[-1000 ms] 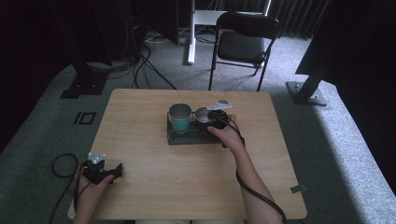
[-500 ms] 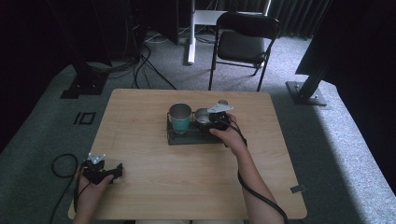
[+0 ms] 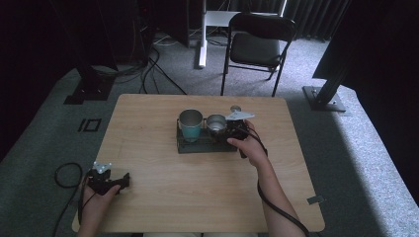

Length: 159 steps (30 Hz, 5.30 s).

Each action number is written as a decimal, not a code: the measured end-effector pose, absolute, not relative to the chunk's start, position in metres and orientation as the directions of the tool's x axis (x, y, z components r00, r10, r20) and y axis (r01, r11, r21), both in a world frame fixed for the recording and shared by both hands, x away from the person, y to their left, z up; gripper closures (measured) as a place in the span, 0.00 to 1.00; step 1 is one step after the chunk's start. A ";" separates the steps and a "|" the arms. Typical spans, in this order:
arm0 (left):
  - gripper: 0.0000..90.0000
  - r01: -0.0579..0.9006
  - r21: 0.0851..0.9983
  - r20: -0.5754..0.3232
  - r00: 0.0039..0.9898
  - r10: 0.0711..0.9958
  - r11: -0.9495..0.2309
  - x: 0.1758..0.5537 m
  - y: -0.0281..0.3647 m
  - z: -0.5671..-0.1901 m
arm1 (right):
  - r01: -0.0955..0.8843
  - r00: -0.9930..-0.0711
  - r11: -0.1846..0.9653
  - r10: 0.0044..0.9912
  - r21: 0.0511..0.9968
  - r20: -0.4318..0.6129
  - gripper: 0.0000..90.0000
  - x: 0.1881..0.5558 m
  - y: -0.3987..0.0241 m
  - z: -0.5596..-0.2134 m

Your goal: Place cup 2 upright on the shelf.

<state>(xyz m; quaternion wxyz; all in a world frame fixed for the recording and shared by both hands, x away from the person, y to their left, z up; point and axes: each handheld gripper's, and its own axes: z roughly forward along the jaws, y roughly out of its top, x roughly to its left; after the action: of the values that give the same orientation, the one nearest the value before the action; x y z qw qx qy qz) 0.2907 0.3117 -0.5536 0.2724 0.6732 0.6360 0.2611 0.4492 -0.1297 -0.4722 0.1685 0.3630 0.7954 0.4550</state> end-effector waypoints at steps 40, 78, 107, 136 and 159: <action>0.07 0.714 0.699 0.005 0.054 0.999 -0.042 0.291 0.312 -0.554 | 0.398 -0.674 0.298 0.737 0.868 0.056 0.15 0.409 -0.182 -0.464; 0.07 0.714 0.699 0.005 0.054 0.999 -0.042 0.291 0.312 -0.554 | 0.477 -0.569 0.293 0.821 0.829 0.038 0.15 0.365 -0.249 -0.516; 0.07 0.714 0.699 0.003 0.053 0.999 -0.040 0.291 0.311 -0.554 | 0.521 -0.526 0.344 0.850 0.781 -0.024 0.15 0.341 -0.275 -0.545; 0.07 0.713 0.700 0.003 0.052 0.999 -0.039 0.291 0.311 -0.554 | 0.632 -0.277 0.234 0.959 0.738 -0.067 0.14 0.328 -0.297 -0.554; 0.07 0.714 0.699 0.004 0.053 0.999 -0.041 0.291 0.312 -0.554 | 0.678 -0.187 0.123 0.982 0.725 0.008 0.14 0.318 -0.309 -0.556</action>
<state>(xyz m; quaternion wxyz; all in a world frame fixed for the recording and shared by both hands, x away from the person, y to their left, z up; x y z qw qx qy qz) 0.2907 0.3115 -0.5536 0.2727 0.6725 0.6366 0.2610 0.3176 -0.3091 -0.5560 0.2484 0.5873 0.7069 0.3061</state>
